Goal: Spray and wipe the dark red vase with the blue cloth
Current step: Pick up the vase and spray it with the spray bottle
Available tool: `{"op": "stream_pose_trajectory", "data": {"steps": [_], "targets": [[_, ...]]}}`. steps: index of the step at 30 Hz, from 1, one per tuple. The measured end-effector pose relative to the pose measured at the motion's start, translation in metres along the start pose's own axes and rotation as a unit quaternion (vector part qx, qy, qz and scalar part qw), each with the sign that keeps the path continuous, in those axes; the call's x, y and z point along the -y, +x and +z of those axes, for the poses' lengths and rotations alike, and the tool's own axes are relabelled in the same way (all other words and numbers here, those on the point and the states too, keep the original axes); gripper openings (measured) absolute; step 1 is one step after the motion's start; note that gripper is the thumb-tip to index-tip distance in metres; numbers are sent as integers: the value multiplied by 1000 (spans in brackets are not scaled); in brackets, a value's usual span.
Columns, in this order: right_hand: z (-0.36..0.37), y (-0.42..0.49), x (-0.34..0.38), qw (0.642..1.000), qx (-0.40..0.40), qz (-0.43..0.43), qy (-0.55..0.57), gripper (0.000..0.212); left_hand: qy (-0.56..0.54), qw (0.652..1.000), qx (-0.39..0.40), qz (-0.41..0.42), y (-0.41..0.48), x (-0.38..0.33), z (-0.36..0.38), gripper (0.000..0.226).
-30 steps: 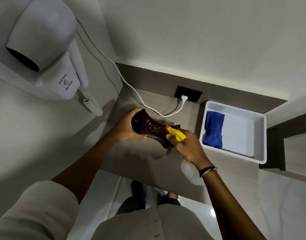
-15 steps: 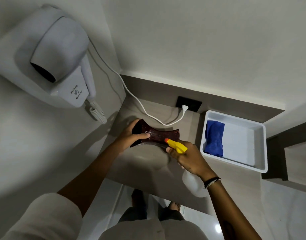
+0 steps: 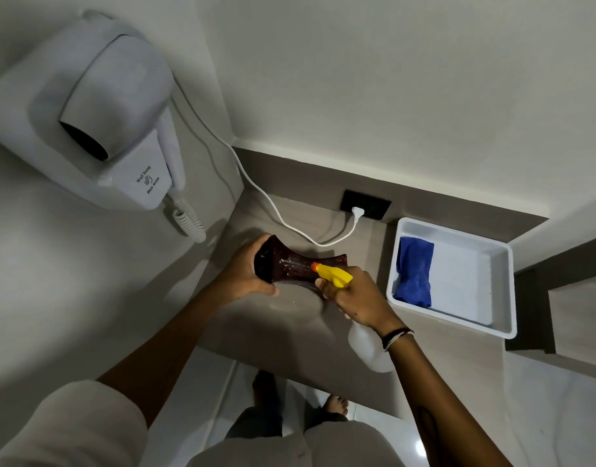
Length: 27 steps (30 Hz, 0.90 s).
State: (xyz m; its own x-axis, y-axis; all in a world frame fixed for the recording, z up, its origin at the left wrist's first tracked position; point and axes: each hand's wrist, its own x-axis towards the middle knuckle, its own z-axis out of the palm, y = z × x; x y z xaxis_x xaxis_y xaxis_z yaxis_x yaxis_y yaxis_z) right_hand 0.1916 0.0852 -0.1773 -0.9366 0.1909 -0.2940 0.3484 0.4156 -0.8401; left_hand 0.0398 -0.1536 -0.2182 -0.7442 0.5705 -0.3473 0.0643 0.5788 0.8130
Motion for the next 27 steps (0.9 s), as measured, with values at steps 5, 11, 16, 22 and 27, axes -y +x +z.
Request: {"op": "stream_pose_trajectory", "data": {"steps": [5,11,16,22,27], "targets": [[-1,-1,-2,1000,-2,6,-16,32,15,1000,-10,16,0,1,-2,122],[-8,-11,-7,1000,-16,13,-4,36,-82,992,-50,-83,-1,-8,1,65],[-12,-20,-10,1000,14,2,8,33,-157,970,1,-186,-5,-8,3,82],[-1,-23,1,999,32,-20,-7,23,-80,989,59,-113,-10,2,4,139],[10,-21,5,1000,18,-20,2,31,-20,995,89,-48,-11,6,2,149]]}}
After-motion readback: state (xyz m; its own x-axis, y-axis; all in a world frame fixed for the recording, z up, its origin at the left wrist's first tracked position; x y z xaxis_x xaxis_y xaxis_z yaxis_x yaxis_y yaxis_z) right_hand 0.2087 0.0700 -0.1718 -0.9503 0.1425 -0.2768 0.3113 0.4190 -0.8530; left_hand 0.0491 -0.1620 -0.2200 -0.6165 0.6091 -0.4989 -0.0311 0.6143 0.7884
